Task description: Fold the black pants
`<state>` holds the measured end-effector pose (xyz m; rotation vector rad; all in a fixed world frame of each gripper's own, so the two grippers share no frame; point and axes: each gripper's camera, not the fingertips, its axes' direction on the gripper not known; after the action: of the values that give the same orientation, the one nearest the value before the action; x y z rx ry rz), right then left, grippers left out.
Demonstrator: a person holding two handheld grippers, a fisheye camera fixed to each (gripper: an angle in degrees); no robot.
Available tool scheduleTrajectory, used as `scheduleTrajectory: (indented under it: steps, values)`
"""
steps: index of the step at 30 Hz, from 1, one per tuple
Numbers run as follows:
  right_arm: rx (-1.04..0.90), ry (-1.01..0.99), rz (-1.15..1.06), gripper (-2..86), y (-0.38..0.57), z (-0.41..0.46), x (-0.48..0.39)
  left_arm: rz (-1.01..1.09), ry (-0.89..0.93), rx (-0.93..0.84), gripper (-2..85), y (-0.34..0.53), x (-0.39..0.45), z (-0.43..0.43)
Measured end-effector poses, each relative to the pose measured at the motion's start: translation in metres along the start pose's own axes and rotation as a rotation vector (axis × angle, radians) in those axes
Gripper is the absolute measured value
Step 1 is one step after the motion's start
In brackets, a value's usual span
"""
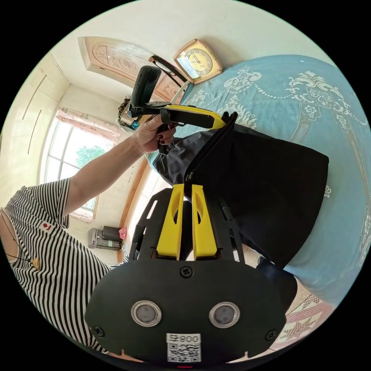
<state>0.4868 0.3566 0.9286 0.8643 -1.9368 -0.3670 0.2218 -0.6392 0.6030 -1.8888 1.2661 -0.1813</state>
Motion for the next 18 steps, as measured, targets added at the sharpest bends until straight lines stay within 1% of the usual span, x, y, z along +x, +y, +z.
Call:
scheduleTrajectory:
  steps: [6,9,12,15,17,18]
  values:
    - [-0.116,0.036,-0.015,3.7,-0.009,0.062,0.031,-0.072,0.014,0.004,2.3,0.034,-0.037,0.016]
    - [-0.170,0.048,-0.018,3.9,-0.013,0.091,0.047,-0.124,-0.035,-0.029,2.0,0.051,-0.054,0.023]
    - [-0.235,0.064,-0.018,4.2,-0.015,0.119,0.062,-0.243,-0.099,-0.018,1.1,0.074,-0.073,0.019]
    - [-0.250,0.044,-0.018,4.8,-0.017,0.134,0.077,-0.326,-0.068,0.098,0.5,0.104,-0.083,0.004]
    - [-0.253,0.023,-0.015,5.6,-0.019,0.137,0.085,-0.313,0.022,0.228,0.4,0.123,-0.072,-0.002]
    - [-0.249,0.002,-0.021,6.1,-0.019,0.137,0.088,-0.302,0.040,0.242,0.3,0.125,-0.067,0.000]
